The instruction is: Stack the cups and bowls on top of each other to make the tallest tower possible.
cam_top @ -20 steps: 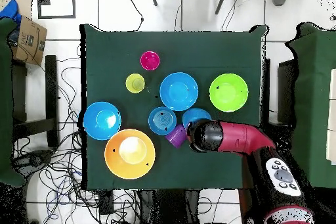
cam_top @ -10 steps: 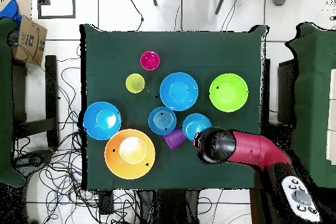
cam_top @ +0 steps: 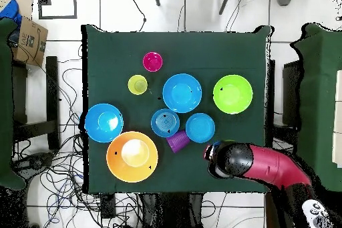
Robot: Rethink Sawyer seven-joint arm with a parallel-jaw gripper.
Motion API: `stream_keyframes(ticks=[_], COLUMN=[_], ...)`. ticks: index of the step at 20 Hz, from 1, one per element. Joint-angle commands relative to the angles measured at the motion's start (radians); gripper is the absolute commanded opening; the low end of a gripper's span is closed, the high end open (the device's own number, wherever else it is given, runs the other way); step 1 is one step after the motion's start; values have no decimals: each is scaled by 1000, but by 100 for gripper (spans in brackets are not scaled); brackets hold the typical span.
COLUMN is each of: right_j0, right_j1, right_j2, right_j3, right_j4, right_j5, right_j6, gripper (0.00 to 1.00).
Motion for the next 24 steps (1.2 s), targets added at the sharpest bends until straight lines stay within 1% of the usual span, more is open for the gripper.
stream_keyframes(ticks=[1, 12, 14, 16, 19, 23, 24], right_j0=[5, 12, 15, 12, 9, 21, 16], right_j1=[5, 5, 14, 34, 77, 82, 83], right_j2=[104, 107, 111, 122, 138, 149, 156], right_j3=[84, 86, 85, 97, 114, 99, 102], right_j4=[-16, -14, -12, 7, 45, 89, 100], right_j5=[32, 21, 4, -63, -234, -302, -346], right_j6=[-88, -66, -52, -10, 89, 136, 148], gripper=[100, 100, 100, 100, 100, 100, 100])
